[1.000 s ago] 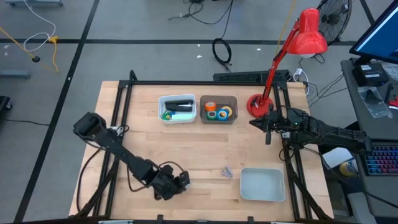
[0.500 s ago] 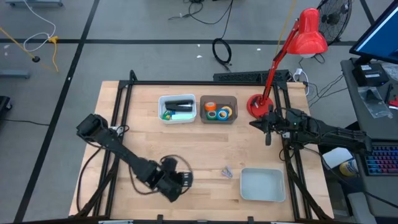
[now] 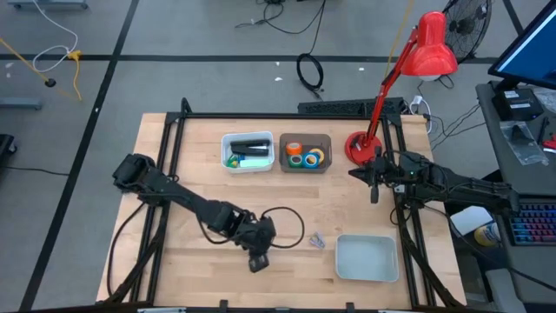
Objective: Pick and place Stapler, Stapler remover, tape
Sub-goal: Put the light blue staple remover into the gray bin
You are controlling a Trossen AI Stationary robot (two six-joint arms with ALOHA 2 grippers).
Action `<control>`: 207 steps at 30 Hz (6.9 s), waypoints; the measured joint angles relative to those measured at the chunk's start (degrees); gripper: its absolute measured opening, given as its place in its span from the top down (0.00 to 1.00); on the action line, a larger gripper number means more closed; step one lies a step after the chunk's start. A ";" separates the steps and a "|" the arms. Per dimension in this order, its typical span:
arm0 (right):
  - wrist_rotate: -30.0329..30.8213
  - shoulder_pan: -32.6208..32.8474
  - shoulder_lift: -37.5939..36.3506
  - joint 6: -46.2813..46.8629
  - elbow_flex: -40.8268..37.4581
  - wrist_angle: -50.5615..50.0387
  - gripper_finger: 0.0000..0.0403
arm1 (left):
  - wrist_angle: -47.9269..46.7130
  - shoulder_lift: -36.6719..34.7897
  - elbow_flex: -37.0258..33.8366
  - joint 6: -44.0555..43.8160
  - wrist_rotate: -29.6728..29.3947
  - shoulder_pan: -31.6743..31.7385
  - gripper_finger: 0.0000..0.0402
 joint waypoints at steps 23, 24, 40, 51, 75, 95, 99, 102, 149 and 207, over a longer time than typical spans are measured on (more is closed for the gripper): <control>0.15 0.00 0.02 3.74 -0.02 -0.04 0.99 | -5.80 4.33 -0.04 26.02 3.36 1.89 0.73; 0.15 0.00 0.04 3.76 -0.02 -0.01 0.99 | -5.30 4.52 -0.04 26.03 3.44 1.94 0.73; 0.13 0.00 0.00 3.76 -0.04 -0.02 0.99 | -5.77 7.61 -0.09 29.75 4.70 2.07 0.73; 0.13 0.00 0.00 3.74 -0.04 -0.02 0.99 | -7.10 7.61 -0.09 30.39 6.44 2.07 0.73; 0.15 0.00 0.00 3.74 -0.04 -0.02 0.99 | -6.85 7.61 -0.02 29.95 6.66 2.18 0.90; 0.15 0.00 0.00 3.76 -0.04 -0.02 0.99 | -7.20 7.23 -0.02 20.83 6.63 5.29 1.00; 0.10 0.00 0.00 3.76 -0.04 0.00 0.99 | -7.21 6.79 0.00 20.29 6.36 6.70 1.00; 0.03 0.00 0.02 4.65 -0.04 0.00 0.99 | -6.21 6.14 0.01 20.07 6.08 7.69 1.00; -18.52 0.12 5.22 34.99 -0.02 7.81 0.52 | 22.68 -1.16 2.78 19.60 -3.99 16.72 1.00; -2.89 -0.02 55.40 58.13 19.77 -9.51 0.60 | 23.83 -56.21 -40.63 33.09 -1.45 36.82 0.95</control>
